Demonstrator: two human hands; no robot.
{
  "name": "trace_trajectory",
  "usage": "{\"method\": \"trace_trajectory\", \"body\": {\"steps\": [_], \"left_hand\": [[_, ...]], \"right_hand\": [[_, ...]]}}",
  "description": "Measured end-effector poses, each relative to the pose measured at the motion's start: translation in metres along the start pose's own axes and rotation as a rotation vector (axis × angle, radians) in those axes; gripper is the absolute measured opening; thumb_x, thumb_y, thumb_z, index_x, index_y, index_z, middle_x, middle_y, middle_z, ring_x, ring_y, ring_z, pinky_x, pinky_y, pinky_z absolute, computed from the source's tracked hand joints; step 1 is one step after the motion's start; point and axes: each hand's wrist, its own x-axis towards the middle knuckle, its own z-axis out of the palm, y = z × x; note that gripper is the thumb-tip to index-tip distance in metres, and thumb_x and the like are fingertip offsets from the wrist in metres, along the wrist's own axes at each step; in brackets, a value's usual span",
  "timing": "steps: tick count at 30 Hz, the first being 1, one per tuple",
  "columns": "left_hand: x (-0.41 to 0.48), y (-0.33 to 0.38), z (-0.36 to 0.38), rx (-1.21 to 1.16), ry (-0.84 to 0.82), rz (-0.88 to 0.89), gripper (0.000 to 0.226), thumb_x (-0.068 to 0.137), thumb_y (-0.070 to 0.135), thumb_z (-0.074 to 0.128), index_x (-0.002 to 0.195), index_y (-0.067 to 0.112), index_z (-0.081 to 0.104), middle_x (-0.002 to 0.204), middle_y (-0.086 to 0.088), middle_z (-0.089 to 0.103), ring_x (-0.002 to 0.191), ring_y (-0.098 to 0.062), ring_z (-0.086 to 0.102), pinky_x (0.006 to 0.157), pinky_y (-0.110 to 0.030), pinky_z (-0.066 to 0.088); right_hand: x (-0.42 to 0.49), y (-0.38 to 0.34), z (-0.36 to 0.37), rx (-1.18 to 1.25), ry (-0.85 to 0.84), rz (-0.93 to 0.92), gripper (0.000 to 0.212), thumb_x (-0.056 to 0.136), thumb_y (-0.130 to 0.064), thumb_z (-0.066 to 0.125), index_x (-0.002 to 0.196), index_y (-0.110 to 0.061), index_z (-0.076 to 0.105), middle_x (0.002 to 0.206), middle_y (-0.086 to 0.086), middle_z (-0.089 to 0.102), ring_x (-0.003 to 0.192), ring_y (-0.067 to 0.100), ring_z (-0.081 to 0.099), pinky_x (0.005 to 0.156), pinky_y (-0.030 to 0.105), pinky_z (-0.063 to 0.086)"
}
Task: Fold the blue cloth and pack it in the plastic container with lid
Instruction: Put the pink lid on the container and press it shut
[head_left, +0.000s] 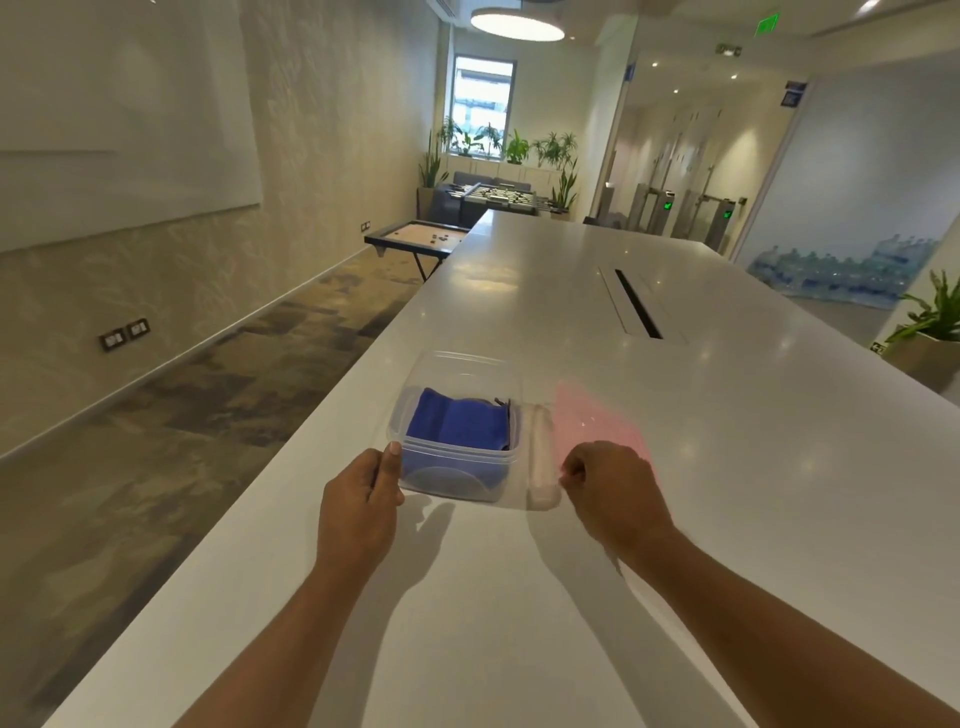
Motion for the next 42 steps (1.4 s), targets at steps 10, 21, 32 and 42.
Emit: {"method": "trace_trajectory", "body": {"steps": [10, 21, 32, 42], "left_hand": [[0.002, 0.002, 0.002, -0.046, 0.005, 0.011, 0.034, 0.089, 0.054, 0.041, 0.072, 0.030, 0.058, 0.066, 0.009, 0.066, 0.060, -0.014, 0.065, 0.050, -0.009, 0.047], [0.005, 0.001, 0.004, -0.040, 0.015, 0.003, 0.037, 0.088, 0.059, 0.040, 0.073, 0.031, 0.059, 0.068, 0.015, 0.067, 0.070, 0.007, 0.064, 0.051, -0.001, 0.045], [0.006, -0.003, 0.004, -0.012, 0.031, 0.013, 0.048, 0.084, 0.066, 0.036, 0.072, 0.027, 0.061, 0.061, 0.011, 0.064, 0.059, -0.010, 0.064, 0.054, -0.009, 0.043], [0.007, -0.001, 0.003, 0.014, 0.010, 0.026, 0.058, 0.082, 0.070, 0.034, 0.072, 0.020, 0.061, 0.060, 0.005, 0.064, 0.059, -0.014, 0.063, 0.056, -0.021, 0.049]], "right_hand": [[0.036, -0.014, -0.060, 0.998, 0.308, 0.422, 0.012, 0.084, -0.009, 0.072, 0.086, 0.000, 0.065, 0.087, 0.015, 0.074, 0.078, 0.025, 0.075, 0.072, 0.036, 0.062], [0.009, -0.062, -0.036, 1.907, 0.031, 0.674, 0.013, 0.085, 0.005, 0.065, 0.097, 0.003, 0.065, 0.091, 0.020, 0.075, 0.077, 0.023, 0.073, 0.069, 0.031, 0.063], [-0.002, -0.086, -0.013, 2.012, -0.144, 0.773, 0.045, 0.060, -0.002, 0.073, 0.104, 0.004, 0.065, 0.121, 0.027, 0.064, 0.105, 0.029, 0.061, 0.082, 0.041, 0.056], [0.001, -0.085, -0.001, 1.985, -0.182, 0.833, 0.031, 0.089, 0.000, 0.063, 0.120, 0.006, 0.061, 0.106, 0.024, 0.067, 0.090, 0.024, 0.066, 0.069, 0.030, 0.063]]}}
